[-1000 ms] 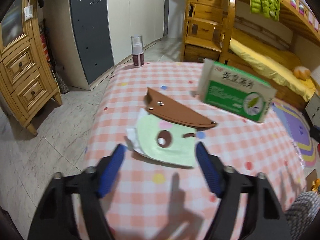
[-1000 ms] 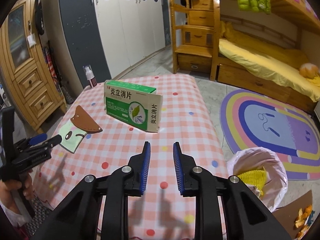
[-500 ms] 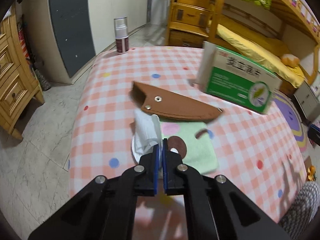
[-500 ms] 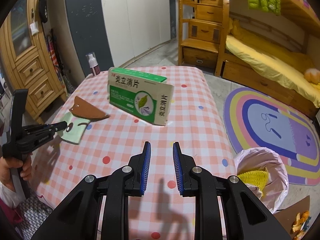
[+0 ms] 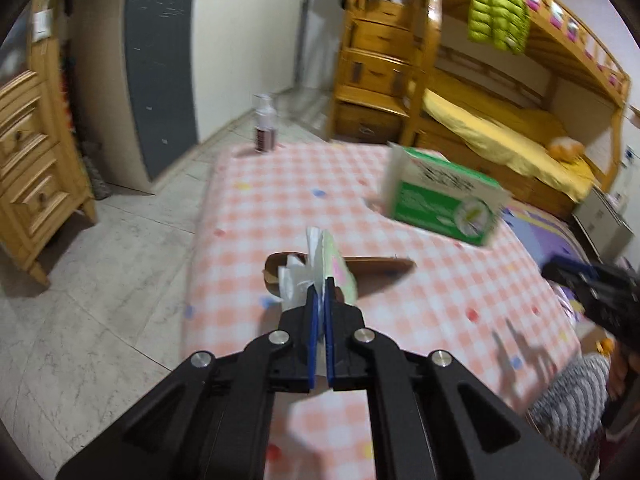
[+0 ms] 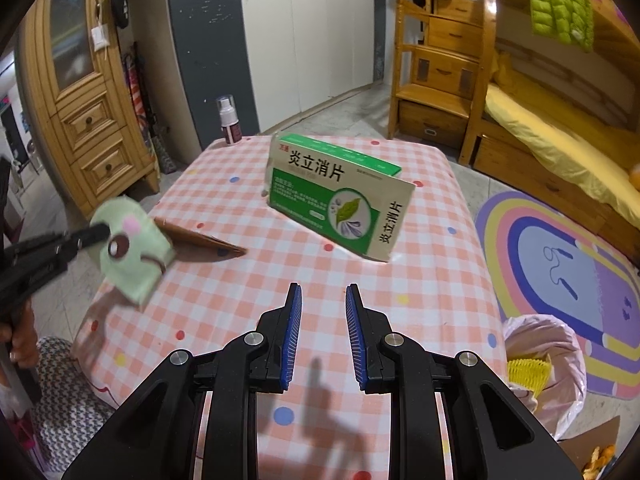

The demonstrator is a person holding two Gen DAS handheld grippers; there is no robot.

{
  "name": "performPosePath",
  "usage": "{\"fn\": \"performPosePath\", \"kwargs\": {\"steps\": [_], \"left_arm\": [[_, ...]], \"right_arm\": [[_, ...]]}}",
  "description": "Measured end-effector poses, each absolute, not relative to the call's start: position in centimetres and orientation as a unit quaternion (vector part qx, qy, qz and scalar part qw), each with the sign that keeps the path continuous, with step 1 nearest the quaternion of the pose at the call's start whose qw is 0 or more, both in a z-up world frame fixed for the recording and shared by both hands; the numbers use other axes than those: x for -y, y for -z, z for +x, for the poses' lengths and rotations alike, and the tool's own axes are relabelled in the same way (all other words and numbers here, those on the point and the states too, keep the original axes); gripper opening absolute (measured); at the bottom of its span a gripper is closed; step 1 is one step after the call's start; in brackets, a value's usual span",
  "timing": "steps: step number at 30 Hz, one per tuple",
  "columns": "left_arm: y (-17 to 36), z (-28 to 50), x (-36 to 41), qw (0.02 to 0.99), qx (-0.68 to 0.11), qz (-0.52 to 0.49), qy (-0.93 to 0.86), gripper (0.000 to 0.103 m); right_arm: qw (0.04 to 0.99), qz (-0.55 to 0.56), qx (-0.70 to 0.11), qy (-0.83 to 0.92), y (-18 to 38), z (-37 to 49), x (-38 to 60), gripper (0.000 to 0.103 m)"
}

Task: Collect trash
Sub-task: 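Grasp the light green cloth with the left tool, then lift the green cloth with the left tool while the right tool grasps the brown leather sheath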

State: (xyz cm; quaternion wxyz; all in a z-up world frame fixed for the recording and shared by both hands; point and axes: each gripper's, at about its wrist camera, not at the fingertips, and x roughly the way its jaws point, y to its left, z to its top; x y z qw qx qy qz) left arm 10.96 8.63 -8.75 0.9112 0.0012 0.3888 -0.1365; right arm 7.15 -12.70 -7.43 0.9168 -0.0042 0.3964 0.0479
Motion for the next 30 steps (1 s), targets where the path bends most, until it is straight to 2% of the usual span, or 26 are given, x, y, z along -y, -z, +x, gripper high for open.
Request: {"fn": "performPosePath", "kwargs": {"steps": [9,15,19,23,30], "left_arm": [[7.1,9.5,-5.5,0.895,-0.385,-0.009,0.225,0.001],[2.7,8.4,-3.6,0.911,-0.329,0.001,0.249,0.001],[0.9,9.8,-3.4,0.932,-0.300,0.036,0.198,0.001],[2.6,13.4,-4.9,0.943,-0.307,0.060,0.110,0.001],[9.0,18.6,-7.5,0.922,-0.381,0.057,0.045,0.001]], "right_arm": [[0.918,0.012,-0.395,-0.032,7.3,6.7,14.0,0.024],[0.921,0.020,-0.388,-0.027,6.9,5.8,14.9,0.024],[0.922,0.025,-0.385,-0.023,6.8,5.2,15.5,0.024],[0.923,0.031,-0.384,-0.017,6.9,4.7,16.2,0.024],[0.920,0.036,-0.390,-0.010,7.3,4.3,17.0,0.024]]}}
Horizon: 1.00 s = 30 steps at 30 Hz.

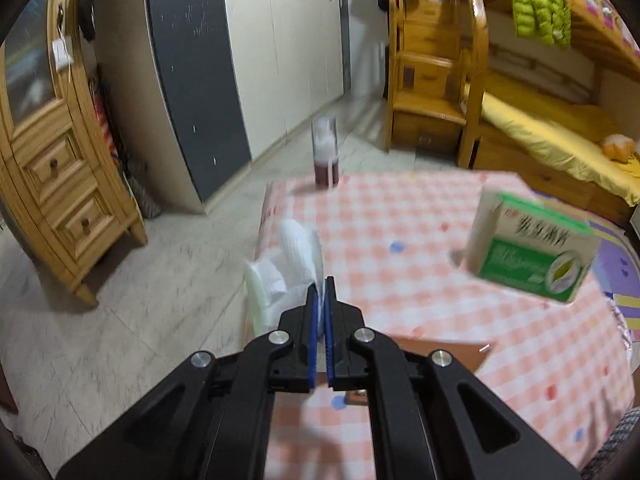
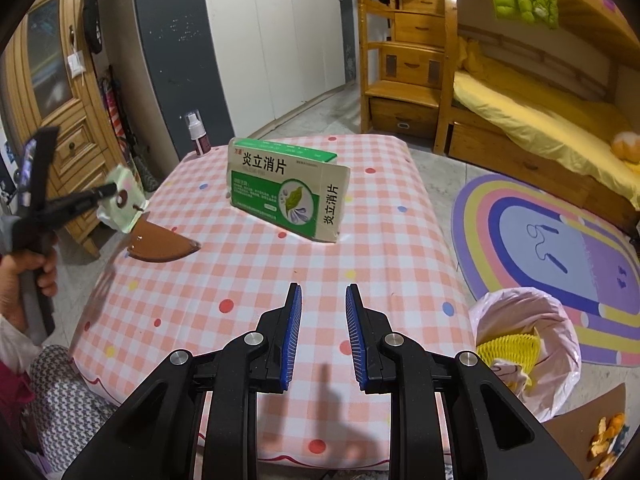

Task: Collect trash
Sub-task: 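Lift the green cloth with the left tool while the right tool grasps the brown leather sheath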

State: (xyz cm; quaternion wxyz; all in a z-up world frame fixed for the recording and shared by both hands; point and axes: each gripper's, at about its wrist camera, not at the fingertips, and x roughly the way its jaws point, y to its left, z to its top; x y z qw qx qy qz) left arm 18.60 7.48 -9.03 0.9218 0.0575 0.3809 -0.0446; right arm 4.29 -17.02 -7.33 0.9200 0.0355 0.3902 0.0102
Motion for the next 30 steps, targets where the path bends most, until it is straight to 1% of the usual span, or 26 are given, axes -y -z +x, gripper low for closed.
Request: {"fn": "performPosePath", "kwargs": {"steps": [4,8,13,17,21,24,27,30], "left_arm": [[10.2,17.7,-6.6,0.899,-0.421,0.036,0.116,0.001],[10.7,15.1,-4.3,0.875,-0.443,0.025,0.194,0.001],[11.4,11.6,-1.6,0.854,-0.450,0.022,0.260,0.001],[10.3,10.0,-0.9,0.850,-0.439,0.003,0.292,0.001],[7.9,9.3,-1.1,0.869,-0.405,0.005,0.284,0.001],[6.9,9.9,-2.0,0.896,-0.379,0.024,0.230,0.001],[7.9,11.8,-2.6,0.904,-0.384,0.031,0.187,0.001],[9.9,13.4,-2.3,0.890,-0.417,0.038,0.182,0.001]], "right_arm": [[0.919,0.038,-0.392,-0.008,7.5,4.4,17.1,0.024],[0.919,0.037,-0.392,-0.011,7.6,4.4,17.0,0.024],[0.917,0.036,-0.396,-0.016,7.8,4.4,16.7,0.024],[0.917,0.032,-0.398,-0.019,7.9,4.6,16.5,0.024],[0.916,0.032,-0.399,-0.023,8.0,4.9,16.1,0.024],[0.917,0.029,-0.398,-0.028,8.0,4.9,15.6,0.024],[0.916,0.027,-0.398,-0.030,8.0,4.9,15.3,0.024],[0.917,0.026,-0.398,-0.029,8.0,4.8,15.3,0.024]]}}
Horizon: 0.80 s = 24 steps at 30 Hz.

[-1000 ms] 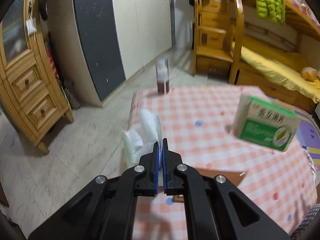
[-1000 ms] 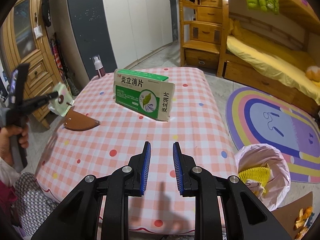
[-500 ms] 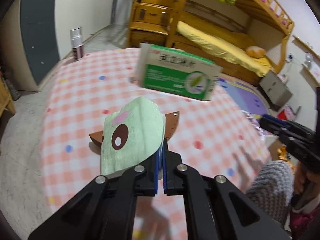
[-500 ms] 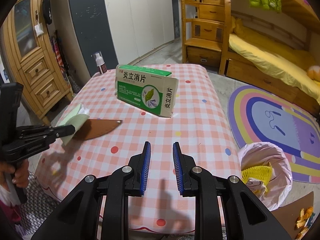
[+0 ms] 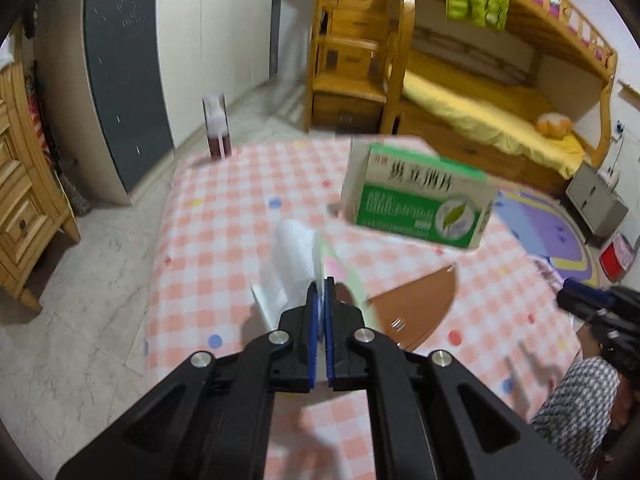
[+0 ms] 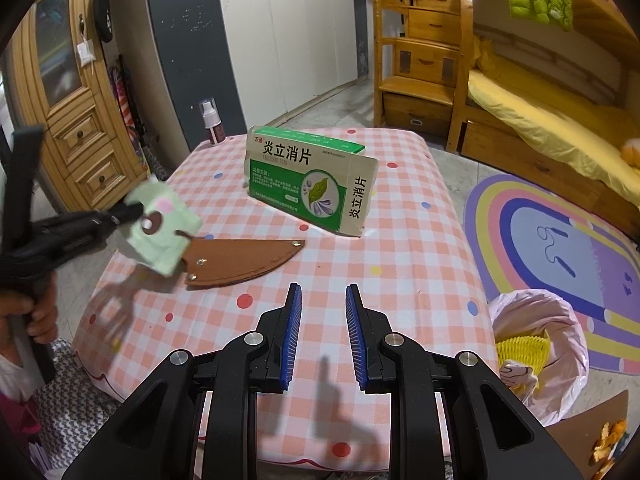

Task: Collect trash
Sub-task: 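Lift the green cloth with the left tool while the right tool grasps the brown leather sheath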

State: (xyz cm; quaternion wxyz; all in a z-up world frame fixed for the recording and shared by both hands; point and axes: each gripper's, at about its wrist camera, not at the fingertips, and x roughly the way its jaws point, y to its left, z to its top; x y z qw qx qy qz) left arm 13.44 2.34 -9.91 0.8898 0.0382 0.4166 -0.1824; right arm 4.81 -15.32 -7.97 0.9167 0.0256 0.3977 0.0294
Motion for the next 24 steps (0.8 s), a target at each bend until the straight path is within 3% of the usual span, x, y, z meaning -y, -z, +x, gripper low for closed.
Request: {"fn": "performPosePath", "kwargs": {"steps": [3,7,14,24], "left_arm": [[10.8,12.6,-1.5,0.860,-0.449,0.014,0.244,0.001],[9.5,10.0,-0.6,0.857,-0.430,0.031,0.281,0.001],[7.0,9.0,-1.7,0.896,-0.378,0.045,0.228,0.001],[8.2,10.7,-4.5,0.904,-0.387,0.029,0.176,0.001]], "right_arm": [[0.918,0.026,-0.395,-0.024,7.8,4.7,15.6,0.024],[0.919,0.032,-0.393,-0.019,7.7,4.7,16.2,0.024],[0.916,0.040,-0.397,-0.046,8.3,6.4,15.2,0.024],[0.907,0.010,-0.416,-0.063,10.7,12.5,11.8,0.024]]}}
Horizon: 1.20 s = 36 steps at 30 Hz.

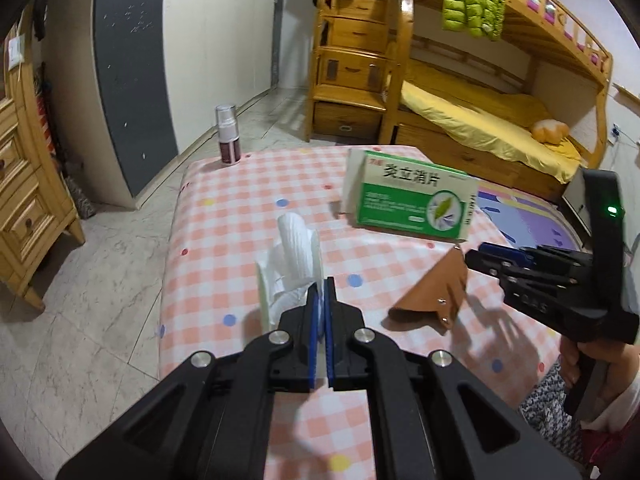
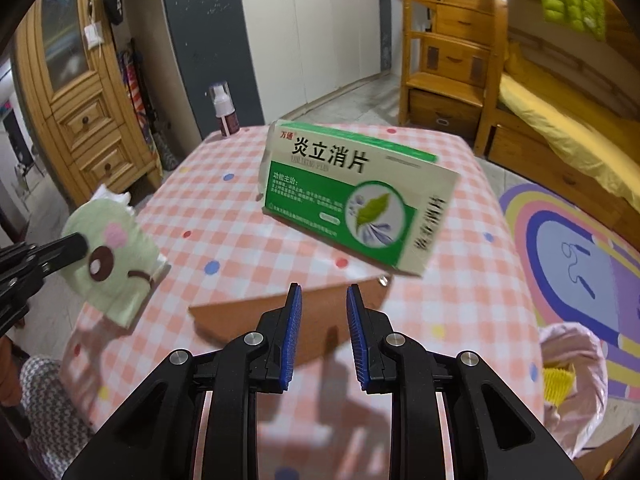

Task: Collect trash
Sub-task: 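Lift the green cloth with the left tool while the right tool grasps the brown leather sheath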

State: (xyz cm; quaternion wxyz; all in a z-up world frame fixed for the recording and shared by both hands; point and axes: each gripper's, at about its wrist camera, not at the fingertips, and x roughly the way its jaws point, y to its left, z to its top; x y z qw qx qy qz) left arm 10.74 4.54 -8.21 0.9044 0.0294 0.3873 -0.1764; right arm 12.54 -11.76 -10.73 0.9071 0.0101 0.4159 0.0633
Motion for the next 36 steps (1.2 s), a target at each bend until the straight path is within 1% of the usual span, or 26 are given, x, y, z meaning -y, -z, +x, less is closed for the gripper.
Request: {"fn": "performPosePath", "kwargs": {"steps": [2,3,4,10,18,21,26,27,28,29,30,31,36], "left_arm": [[8.6,11.2,-4.7,0.904,-0.390,0.026,0.171,0.001],[8.7,11.3,-4.7,0.905,-0.390,0.027,0.170,0.001],[8.9,11.4,-4.7,0.905,-0.390,0.027,0.169,0.001],[9.5,11.7,-4.7,0.904,-0.395,0.029,0.164,0.001],[9.5,10.9,-5.1,0.906,-0.392,0.032,0.155,0.001],[9.6,10.4,-5.1,0.905,-0.394,0.032,0.155,0.001],[9.5,9.4,-5.1,0.905,-0.393,0.031,0.159,0.001],[9.5,9.3,-5.0,0.905,-0.393,0.032,0.159,0.001],[9.4,9.1,-5.1,0.905,-0.392,0.032,0.159,0.001],[9.4,8.9,-5.0,0.906,-0.392,0.032,0.158,0.001],[9.3,8.8,-5.0,0.906,-0.393,0.031,0.158,0.001],[9.3,8.7,-5.1,0.906,-0.393,0.030,0.157,0.001],[9.0,8.3,-5.2,0.907,-0.392,0.031,0.152,0.001]], "right_arm": [[0.902,0.014,-0.427,-0.062,11.4,14.2,11.5,0.023],[0.901,0.009,-0.429,-0.059,11.6,14.7,11.4,0.017],[0.899,0.005,-0.433,-0.057,11.9,15.4,11.4,0.015],[0.886,-0.003,-0.461,-0.048,13.5,16.8,12.0,0.013],[0.869,0.015,-0.493,-0.044,13.1,12.0,13.9,0.013],[0.860,0.036,-0.507,-0.051,13.0,9.7,14.6,0.015],[0.844,0.054,-0.523,-0.108,12.7,6.3,13.8,0.017],[0.843,0.053,-0.520,-0.127,12.5,5.7,13.6,0.021],[0.845,0.047,-0.514,-0.138,12.2,5.4,13.2,0.033],[0.850,0.031,-0.506,-0.145,12.0,5.2,12.7,0.041],[0.854,0.014,-0.499,-0.150,11.8,5.0,12.1,0.055],[0.855,0.002,-0.495,-0.155,11.8,5.0,11.7,0.059],[0.849,-0.063,-0.494,-0.180,12.9,5.3,8.4,0.059]]}}
